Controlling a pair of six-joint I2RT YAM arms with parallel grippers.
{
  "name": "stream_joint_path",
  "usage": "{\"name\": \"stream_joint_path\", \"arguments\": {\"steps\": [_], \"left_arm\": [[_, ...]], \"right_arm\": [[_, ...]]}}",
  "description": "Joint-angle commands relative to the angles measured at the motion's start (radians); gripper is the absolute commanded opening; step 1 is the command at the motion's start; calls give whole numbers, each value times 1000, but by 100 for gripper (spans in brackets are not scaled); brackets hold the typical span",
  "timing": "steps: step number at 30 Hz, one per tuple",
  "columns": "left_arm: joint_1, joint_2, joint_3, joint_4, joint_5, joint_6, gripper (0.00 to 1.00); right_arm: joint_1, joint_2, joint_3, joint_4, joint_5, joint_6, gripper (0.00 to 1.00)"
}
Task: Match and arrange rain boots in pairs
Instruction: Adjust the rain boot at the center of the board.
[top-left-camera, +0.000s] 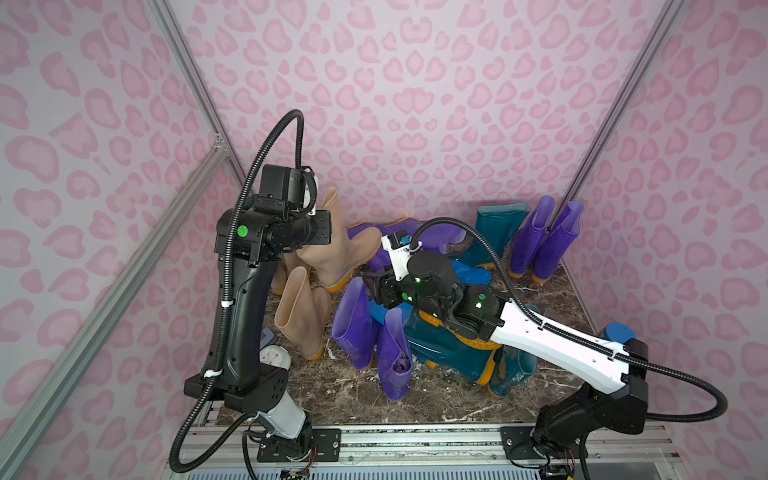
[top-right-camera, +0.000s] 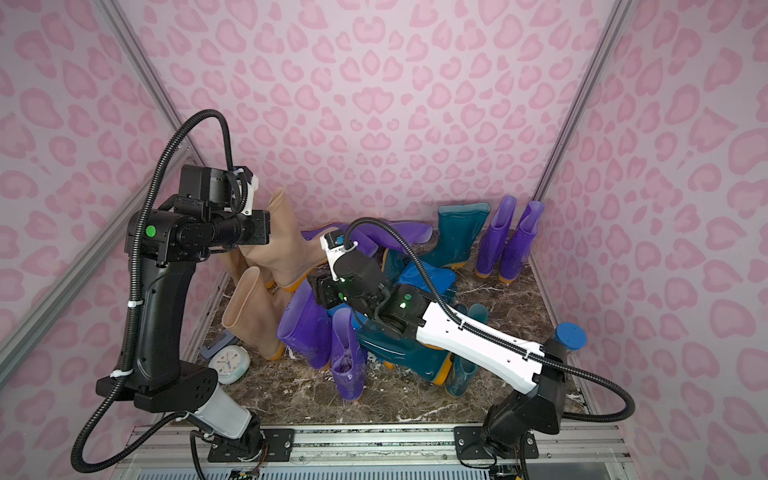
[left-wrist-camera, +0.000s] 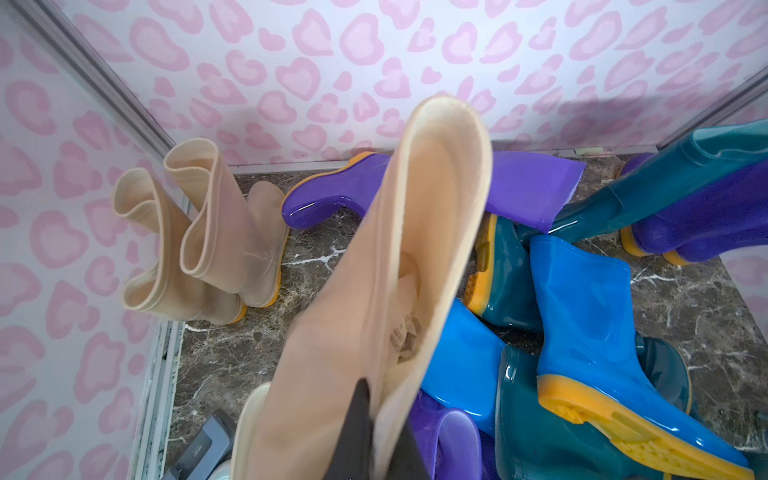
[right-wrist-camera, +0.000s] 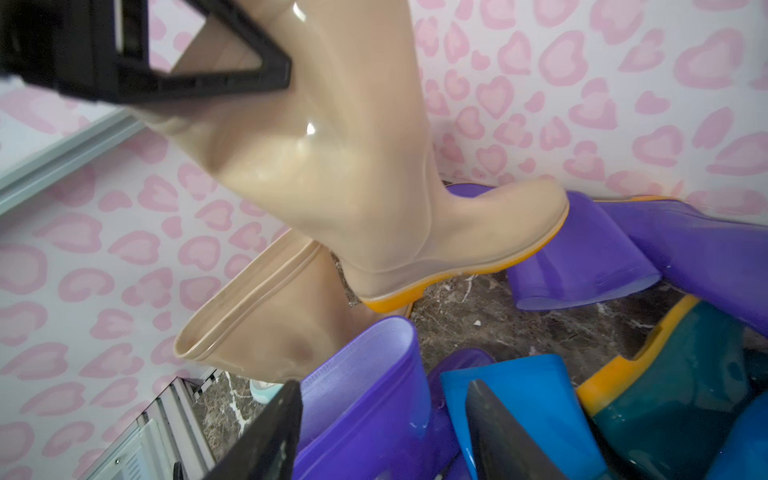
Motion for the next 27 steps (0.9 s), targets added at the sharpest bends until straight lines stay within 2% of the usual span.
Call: {"name": "stream_joint_path", "arguments": {"steps": [1, 7, 16, 17, 20, 24, 26, 27], "left_arm": [[7, -11, 12, 112, 39, -26, 2], [20, -65, -72, 143, 62, -34, 2], [21, -160, -245, 216, 78, -39, 2], [22, -170, -260, 224, 74, -34, 2], [24, -190, -287, 238, 63, -31, 2], [23, -189, -286, 244, 76, -41, 2], [23, -189, -287, 244, 85, -52, 2], [23, -192, -291, 244, 94, -60, 2]], "right_arm": [[29, 70, 39, -33, 34, 18, 67], [39, 211, 132, -88, 25, 45, 74], [28, 322, 238, -181, 43, 73, 76], [28, 326, 236, -189, 55, 69, 73], [19, 319, 218, -201, 42, 68, 50], [0, 265, 152, -159, -32, 70, 12], [-4, 224, 116, -142, -33, 65, 0], [-10, 201, 99, -139, -27, 62, 0]]}}
